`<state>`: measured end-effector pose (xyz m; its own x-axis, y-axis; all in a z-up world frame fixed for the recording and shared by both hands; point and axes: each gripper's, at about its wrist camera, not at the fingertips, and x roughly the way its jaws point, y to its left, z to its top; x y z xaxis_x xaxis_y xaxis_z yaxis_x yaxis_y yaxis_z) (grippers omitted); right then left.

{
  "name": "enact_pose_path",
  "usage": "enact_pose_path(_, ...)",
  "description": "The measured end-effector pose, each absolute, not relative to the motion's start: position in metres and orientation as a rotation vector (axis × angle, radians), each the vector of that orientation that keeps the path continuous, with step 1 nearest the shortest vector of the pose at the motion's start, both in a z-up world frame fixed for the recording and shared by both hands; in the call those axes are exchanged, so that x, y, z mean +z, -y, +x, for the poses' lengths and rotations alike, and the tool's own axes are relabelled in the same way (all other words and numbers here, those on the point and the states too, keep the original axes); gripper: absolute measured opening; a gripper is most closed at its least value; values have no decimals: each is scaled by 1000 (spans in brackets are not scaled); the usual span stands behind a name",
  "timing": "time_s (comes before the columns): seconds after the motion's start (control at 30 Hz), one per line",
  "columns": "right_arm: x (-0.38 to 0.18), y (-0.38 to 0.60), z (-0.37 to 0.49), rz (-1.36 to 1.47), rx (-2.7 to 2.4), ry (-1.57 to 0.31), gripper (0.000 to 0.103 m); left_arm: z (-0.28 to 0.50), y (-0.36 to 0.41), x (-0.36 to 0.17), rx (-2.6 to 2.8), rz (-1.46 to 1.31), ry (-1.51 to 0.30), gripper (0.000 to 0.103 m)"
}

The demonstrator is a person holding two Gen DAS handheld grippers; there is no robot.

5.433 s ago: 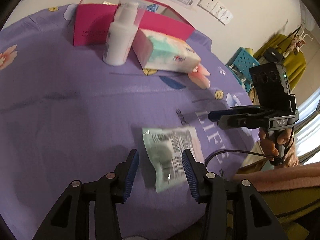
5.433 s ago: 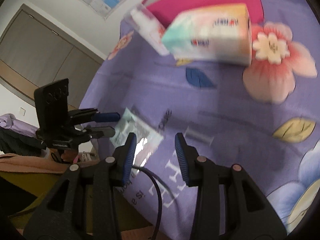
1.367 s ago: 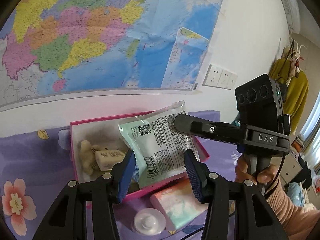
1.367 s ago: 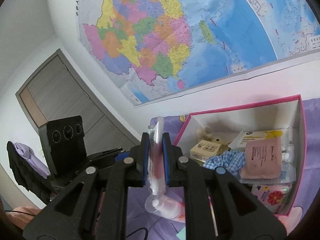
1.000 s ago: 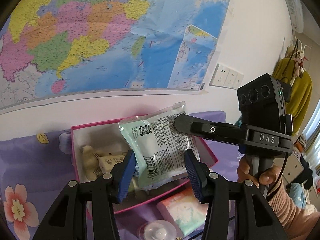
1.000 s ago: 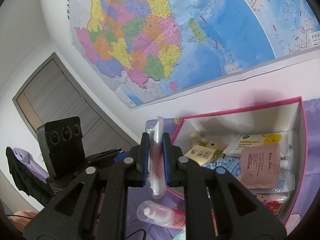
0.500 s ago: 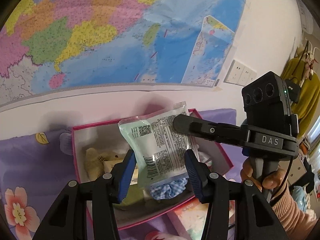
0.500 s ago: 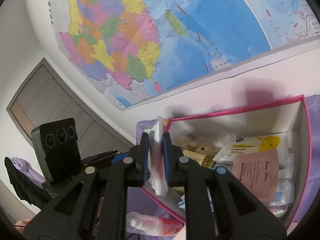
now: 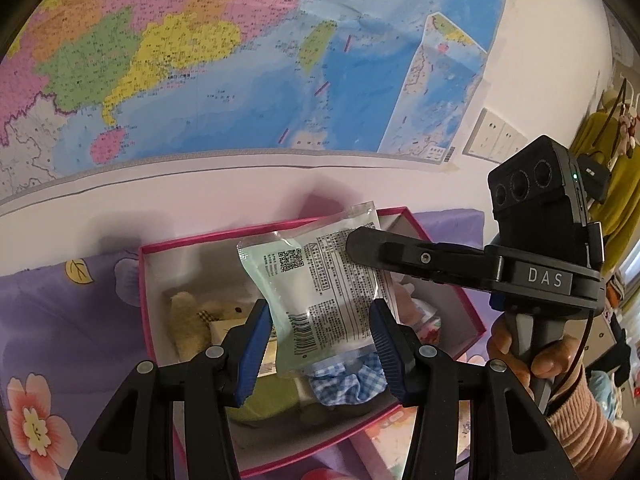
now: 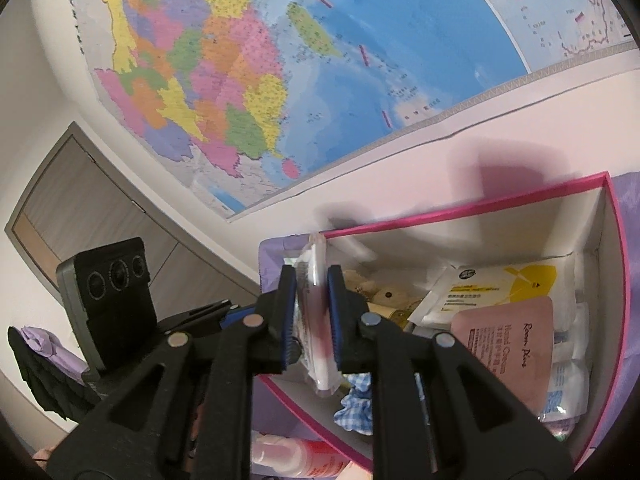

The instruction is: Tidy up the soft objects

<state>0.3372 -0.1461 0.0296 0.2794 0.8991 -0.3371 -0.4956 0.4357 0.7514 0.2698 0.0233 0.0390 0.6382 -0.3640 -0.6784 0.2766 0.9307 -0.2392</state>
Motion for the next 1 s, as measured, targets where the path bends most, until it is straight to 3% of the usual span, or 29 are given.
enact_pose_path(0.53,14,150,349,459,757,-921,35,286,-36,20,-251,-122,-837,52)
enact_pose_path(0.63,18,157,342,435,739,-901,36,272,-39,27,-236,-110,-790,59)
enact_pose_path(0.7,25,163,331,409,735,-877,37,257,-42,36,-236,-107,-741,70)
enact_pose_path(0.8,41,170,306,345,732,-820,47,229,-46,48,-221,-110,-648,89)
enact_pose_path(0.87,50,176,288,306,727,-782,55,207,-50,55,-222,-128,-597,93)
enact_pose_path(0.93,60,183,263,246,704,-736,69,183,-52,59,-225,-136,-542,102)
enact_pose_path(1.0,66,190,236,201,682,-690,77,156,-53,60,-196,-139,-484,103)
